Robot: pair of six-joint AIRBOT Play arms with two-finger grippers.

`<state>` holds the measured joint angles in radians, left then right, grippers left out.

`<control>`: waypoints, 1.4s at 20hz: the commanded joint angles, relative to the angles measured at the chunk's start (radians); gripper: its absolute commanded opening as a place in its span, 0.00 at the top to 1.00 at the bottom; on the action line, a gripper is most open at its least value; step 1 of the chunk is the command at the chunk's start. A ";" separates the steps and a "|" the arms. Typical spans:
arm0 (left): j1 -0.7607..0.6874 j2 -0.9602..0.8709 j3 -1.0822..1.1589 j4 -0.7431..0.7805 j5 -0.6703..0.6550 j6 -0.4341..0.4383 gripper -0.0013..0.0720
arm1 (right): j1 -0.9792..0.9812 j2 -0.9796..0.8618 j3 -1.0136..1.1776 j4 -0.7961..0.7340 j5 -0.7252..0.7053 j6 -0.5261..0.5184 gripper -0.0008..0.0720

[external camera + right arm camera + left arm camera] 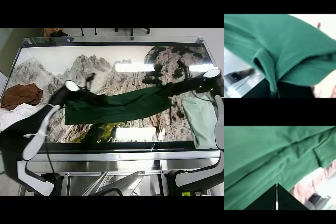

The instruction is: Fold the shirts.

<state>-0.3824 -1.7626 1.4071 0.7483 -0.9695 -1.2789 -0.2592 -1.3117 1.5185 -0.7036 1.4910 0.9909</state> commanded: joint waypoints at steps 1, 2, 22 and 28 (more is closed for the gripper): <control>-0.222 -0.194 0.171 -0.017 0.183 -0.061 0.96 | -0.001 0.066 0.184 0.005 0.177 0.119 0.96; -0.262 -0.251 0.243 -0.017 0.207 -0.092 0.96 | -0.001 0.067 0.245 0.005 0.215 0.142 0.96; 0.345 0.147 0.583 -0.202 -0.496 -0.035 0.96 | 0.652 -0.219 0.351 0.016 -0.228 0.274 0.96; 0.476 0.345 0.365 -0.202 -0.439 0.101 0.96 | 0.904 -0.386 0.395 0.017 -0.484 0.221 0.34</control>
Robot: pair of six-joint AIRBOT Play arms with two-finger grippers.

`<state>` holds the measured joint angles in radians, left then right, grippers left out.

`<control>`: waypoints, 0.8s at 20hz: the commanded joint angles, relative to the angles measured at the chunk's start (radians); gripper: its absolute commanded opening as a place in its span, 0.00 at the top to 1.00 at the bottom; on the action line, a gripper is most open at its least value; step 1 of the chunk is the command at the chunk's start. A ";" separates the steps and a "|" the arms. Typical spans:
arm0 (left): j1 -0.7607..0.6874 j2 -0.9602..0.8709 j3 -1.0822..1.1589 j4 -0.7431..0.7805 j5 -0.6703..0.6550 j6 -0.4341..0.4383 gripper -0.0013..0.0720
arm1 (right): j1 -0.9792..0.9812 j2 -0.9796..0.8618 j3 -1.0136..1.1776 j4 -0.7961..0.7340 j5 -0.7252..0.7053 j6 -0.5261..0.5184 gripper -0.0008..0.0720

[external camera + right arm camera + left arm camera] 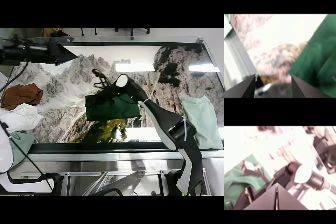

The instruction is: Fold the shirts.

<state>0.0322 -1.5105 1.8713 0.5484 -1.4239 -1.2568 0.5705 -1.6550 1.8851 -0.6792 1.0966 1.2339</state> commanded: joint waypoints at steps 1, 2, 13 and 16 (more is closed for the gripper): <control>0.065 0.115 -0.138 -0.002 0.019 0.107 0.96 | 0.039 -0.009 0.035 -0.011 -0.034 -0.022 0.33; 0.071 0.135 -0.175 -0.002 0.023 0.132 0.96 | -0.011 0.033 0.034 -0.019 0.017 -0.021 0.33; 0.068 0.179 -0.325 -0.003 0.110 0.183 0.96 | -0.531 0.165 -0.095 -0.372 0.291 0.154 0.15; 0.067 0.179 -0.325 -0.003 0.110 0.183 0.96 | -0.540 0.114 -0.197 -0.372 0.246 0.123 0.15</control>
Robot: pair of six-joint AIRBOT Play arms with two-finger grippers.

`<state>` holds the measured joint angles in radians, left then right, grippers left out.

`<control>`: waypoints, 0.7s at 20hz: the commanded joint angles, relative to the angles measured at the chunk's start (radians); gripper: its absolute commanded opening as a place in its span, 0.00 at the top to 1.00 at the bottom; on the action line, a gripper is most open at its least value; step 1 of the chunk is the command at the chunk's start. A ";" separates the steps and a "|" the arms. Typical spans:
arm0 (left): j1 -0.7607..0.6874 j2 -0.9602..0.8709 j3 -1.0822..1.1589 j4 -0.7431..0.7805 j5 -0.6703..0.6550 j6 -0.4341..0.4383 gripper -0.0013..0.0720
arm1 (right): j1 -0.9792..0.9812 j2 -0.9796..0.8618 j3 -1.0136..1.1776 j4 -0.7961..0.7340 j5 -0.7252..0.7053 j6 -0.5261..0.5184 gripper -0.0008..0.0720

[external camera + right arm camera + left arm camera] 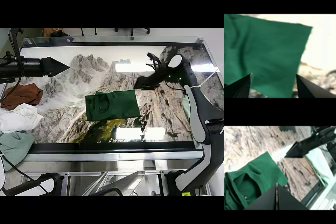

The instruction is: Fold the shirts.

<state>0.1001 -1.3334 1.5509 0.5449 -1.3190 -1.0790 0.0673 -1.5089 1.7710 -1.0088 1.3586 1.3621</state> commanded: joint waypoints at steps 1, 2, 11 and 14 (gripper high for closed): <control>-0.001 0.002 -0.005 0.001 0.005 0.005 0.96 | -0.034 -0.058 -0.092 -0.042 -0.026 -0.013 0.15; -0.001 0.002 -0.005 0.001 0.005 0.005 0.96 | -0.034 -0.084 -0.092 -0.035 -0.028 -0.020 0.15; -0.002 0.002 -0.005 0.001 0.005 0.005 0.96 | -0.008 -0.214 -0.092 0.319 -0.042 -0.212 0.36; -0.002 0.002 -0.005 0.001 0.005 0.005 0.96 | 0.029 -0.219 -0.092 0.455 -0.042 -0.271 0.87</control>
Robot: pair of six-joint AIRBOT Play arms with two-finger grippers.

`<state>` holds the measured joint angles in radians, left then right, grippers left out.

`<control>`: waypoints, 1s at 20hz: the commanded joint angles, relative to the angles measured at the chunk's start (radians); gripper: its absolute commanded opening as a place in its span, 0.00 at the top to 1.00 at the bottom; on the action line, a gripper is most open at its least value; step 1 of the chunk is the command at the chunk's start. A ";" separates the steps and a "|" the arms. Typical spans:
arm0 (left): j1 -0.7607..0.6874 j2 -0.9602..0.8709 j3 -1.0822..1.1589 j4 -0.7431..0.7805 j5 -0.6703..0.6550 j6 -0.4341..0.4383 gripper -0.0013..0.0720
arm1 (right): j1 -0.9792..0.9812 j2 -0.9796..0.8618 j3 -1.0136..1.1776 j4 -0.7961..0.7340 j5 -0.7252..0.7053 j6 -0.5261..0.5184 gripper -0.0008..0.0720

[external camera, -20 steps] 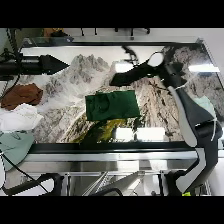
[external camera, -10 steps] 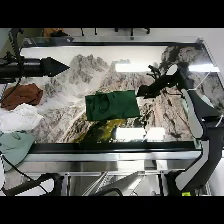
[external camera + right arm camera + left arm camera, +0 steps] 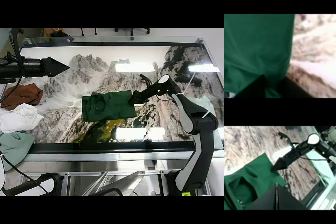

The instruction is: Fold the shirts.

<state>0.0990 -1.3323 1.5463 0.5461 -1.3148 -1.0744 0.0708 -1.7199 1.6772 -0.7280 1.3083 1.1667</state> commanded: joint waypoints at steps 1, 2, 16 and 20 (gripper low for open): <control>-0.001 0.000 0.000 0.000 0.000 0.000 0.96 | 0.031 -0.001 0.005 0.228 0.012 -0.092 0.96; -0.001 0.000 0.000 0.000 -0.001 0.000 0.96 | 0.030 0.019 0.007 0.285 0.018 -0.116 0.96; -0.001 0.000 0.000 0.000 -0.009 0.001 0.96 | -0.525 0.512 0.136 0.316 -0.143 0.110 0.96; -0.001 0.000 0.000 0.001 -0.010 0.001 0.96 | -0.722 0.493 0.135 0.217 -0.177 0.227 0.96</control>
<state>0.0990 -1.3319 1.5463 0.5461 -1.3239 -1.0721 -0.5213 -1.2289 1.8111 -0.4465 1.1645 1.3006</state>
